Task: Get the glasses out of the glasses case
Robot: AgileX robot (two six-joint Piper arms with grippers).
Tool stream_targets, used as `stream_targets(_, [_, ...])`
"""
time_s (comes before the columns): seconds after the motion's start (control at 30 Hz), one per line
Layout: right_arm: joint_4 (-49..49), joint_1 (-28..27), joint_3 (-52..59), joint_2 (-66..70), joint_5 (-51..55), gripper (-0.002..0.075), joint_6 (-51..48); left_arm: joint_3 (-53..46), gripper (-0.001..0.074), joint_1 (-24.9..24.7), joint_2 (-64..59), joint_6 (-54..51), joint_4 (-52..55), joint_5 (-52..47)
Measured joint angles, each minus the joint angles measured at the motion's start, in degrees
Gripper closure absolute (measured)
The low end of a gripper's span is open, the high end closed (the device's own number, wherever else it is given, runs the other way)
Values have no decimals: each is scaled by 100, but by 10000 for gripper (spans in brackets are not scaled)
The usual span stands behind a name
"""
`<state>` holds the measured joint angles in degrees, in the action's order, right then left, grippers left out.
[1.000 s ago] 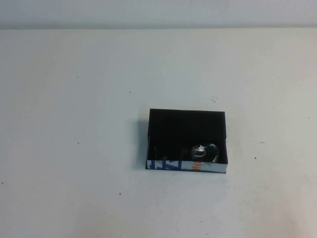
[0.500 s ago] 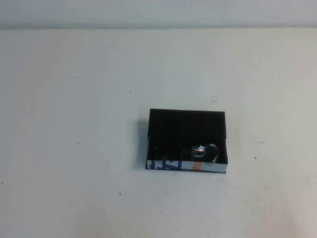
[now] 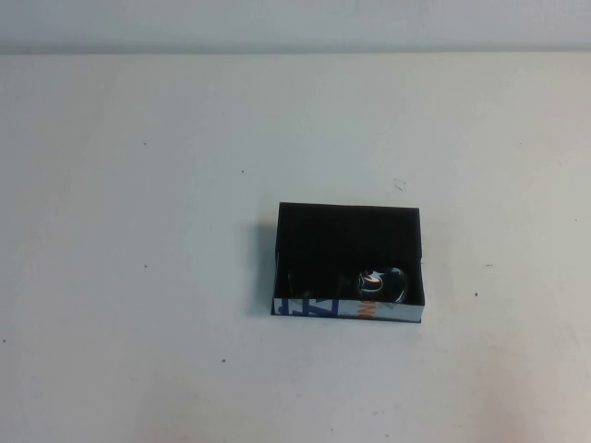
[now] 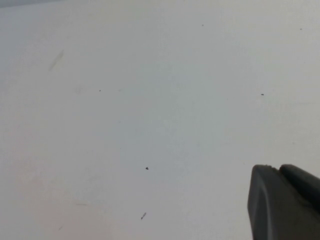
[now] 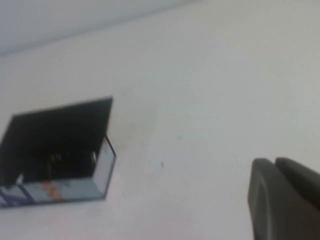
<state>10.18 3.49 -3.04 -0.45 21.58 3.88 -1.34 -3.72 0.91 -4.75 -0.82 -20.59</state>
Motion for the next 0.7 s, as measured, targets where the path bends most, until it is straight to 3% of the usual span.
stream_targets(0.33, [-454, 0, -2476, 584, 611, 743, 0, 0, 739, 0, 0, 0, 0, 0])
stream_targets(0.57, [20, 0, -3457, 2072, 1182, 743, -21, 0, 739, 0, 0, 0, 0, 0])
stream_targets(0.7, [583, 0, -3666, 2931, 1073, 743, -646, 0, 739, 0, 0, 0, 0, 0])
